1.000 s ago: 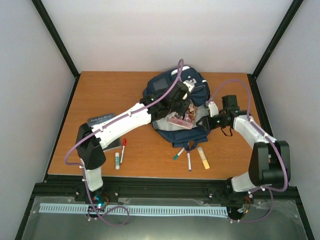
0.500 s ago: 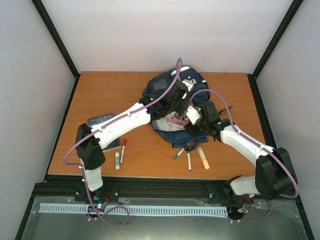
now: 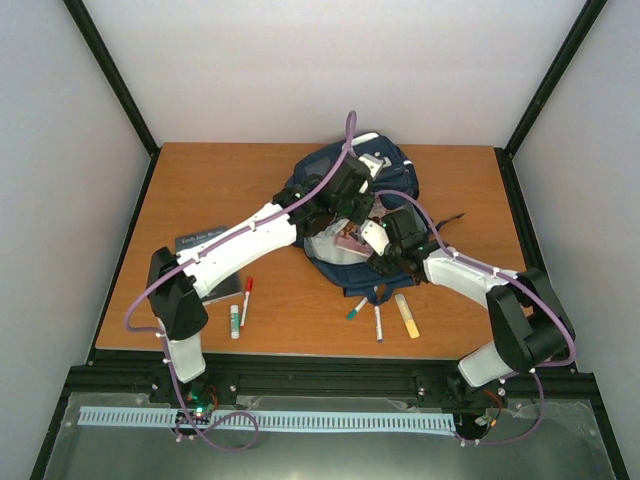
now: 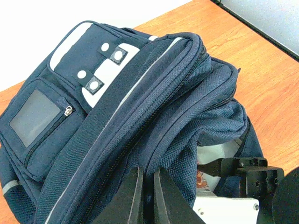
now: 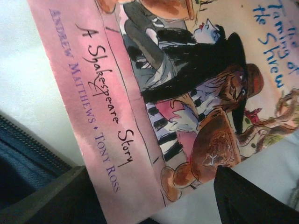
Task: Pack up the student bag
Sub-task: Place the book in the student bag.
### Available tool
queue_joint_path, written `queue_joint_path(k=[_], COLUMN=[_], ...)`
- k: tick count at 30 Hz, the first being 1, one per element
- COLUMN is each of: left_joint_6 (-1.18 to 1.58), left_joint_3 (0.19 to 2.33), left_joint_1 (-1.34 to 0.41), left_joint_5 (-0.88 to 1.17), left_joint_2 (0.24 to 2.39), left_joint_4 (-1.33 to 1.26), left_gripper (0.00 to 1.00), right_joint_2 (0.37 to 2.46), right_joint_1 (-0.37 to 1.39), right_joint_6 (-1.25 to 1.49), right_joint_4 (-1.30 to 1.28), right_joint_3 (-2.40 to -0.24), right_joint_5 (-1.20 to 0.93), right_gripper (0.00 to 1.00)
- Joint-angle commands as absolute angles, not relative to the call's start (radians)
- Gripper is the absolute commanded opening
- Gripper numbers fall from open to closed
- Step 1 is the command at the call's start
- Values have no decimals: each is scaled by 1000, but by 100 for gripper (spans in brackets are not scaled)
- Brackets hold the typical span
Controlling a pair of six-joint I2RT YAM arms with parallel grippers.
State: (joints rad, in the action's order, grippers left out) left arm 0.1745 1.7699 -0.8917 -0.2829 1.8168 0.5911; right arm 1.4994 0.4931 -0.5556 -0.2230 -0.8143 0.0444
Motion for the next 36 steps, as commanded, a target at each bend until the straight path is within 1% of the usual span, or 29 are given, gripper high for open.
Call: queue_joint_path(k=[1, 4, 11, 18, 22, 25, 32, 34, 36], left_joint_6=[189, 187, 180, 176, 174, 181, 197, 195, 193], left_joint_3=[1791, 1785, 1775, 1775, 1774, 1761, 1718, 1721, 1728], left_joint_1=[-884, -884, -882, -883, -883, -884, -883, -883, -882], left_joint_5=[-288, -281, -264, -249, -238, -218, -210, -217, -224], left_joint_2=[1739, 1737, 1729, 1726, 1728, 1728, 1719, 1724, 1738], left_joint_4=[505, 503, 506, 512, 517, 515, 508, 519, 530], left_gripper=[1, 1, 1, 1, 1, 1, 1, 1, 1], right_joint_2=[1508, 1512, 1557, 1673, 1722, 1746, 1773, 1749, 1706], right_joint_1=[503, 503, 503, 503, 502, 503, 503, 503, 503], right_joint_6=[-616, -650, -757, -905, -966, -963, -928, -914, -893], right_joint_4=[-148, -108, 15, 228, 364, 415, 382, 350, 298], right_joint_3=[-783, -782, -814, -832, -833, -844, -845, -825, -808], right_joint_5=[165, 218, 317, 371, 396, 397, 387, 370, 353], right_gripper=[76, 75, 69, 54, 50, 49, 49, 51, 57])
